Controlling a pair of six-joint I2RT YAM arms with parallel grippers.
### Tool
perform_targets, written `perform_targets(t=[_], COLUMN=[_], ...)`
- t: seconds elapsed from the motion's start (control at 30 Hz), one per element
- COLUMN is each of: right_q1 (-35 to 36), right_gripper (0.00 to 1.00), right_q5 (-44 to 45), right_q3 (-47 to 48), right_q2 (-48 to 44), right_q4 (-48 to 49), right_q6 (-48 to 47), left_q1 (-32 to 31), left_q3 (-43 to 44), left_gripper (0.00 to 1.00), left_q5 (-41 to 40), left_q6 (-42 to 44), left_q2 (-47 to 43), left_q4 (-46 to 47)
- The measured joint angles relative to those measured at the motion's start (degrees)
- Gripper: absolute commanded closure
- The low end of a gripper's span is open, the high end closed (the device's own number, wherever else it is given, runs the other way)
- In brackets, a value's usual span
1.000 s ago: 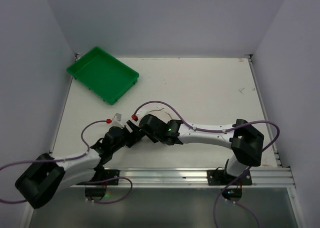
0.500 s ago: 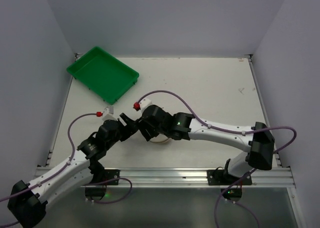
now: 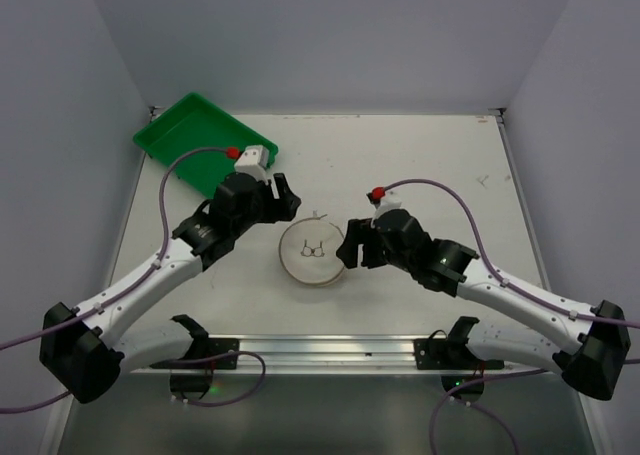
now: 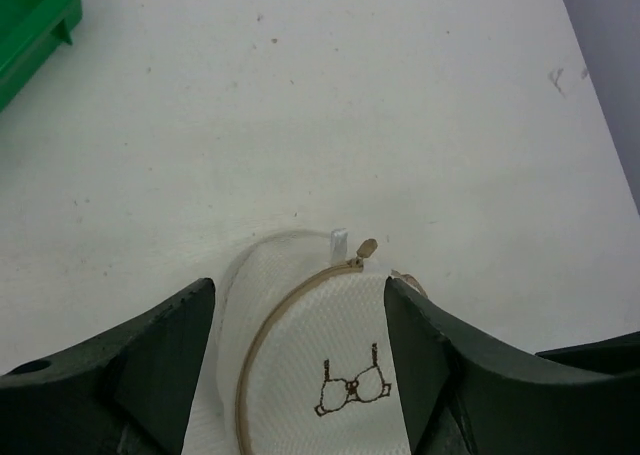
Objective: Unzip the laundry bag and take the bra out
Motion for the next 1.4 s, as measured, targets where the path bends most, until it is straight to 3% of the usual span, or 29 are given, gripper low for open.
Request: perform_targets(t=[0.2,0.33,0.6,1.0,1.4], right_q1=[-1.97,-8.5,-15.72,-17.53,-17.53], right_gripper=[0.31,0.33,0.33,0.37,0.41], right_q5=[-5.9,-11.39,-18.97,-19.76,-19.74], right_q3=[-10.23,-10.91,-0.92,9.11,12.26], right_q2=[-1.2,-1.2,6.91,22.18,27.89], right_q4=[5.35,8.92,10.99,11.26,11.85], right_q6=[6.05,5.66,0.94,1.44,5.81], left_q1=[5.73,6.49,6.49,6.88,7.19], left_q3=[4.57,3.56,-4.46,-1.09,2.54], left_gripper=[0.32,0.32,0.32,0.34,0.42], left_q5=[12.68,18.12,22.45,25.79,31.01], left_q6=[9.84,11.89,11.47,16.04,20.09], left_q2=[8.98,10.01,3.3,13.27,18.97], left_q4=[0.15,-1.22,0.22,1.44,1.62])
